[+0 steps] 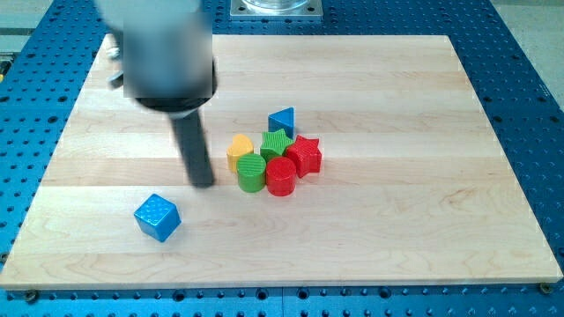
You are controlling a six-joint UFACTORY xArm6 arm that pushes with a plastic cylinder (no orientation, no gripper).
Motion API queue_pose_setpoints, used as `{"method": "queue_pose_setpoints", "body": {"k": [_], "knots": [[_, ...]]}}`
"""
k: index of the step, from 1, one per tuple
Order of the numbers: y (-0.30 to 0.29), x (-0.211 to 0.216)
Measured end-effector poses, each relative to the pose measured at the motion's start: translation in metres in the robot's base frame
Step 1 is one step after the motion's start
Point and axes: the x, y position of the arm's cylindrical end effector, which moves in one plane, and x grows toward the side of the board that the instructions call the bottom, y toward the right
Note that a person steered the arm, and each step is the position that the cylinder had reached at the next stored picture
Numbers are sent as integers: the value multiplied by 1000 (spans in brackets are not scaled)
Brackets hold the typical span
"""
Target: Push the hexagon horizontally to the yellow heart
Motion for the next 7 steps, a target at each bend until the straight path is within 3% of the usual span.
{"method": "queue_pose_setpoints", "body": {"k": [2,4,7], "knots": [[4,-87],[-62,-90],[-24,-85]]}}
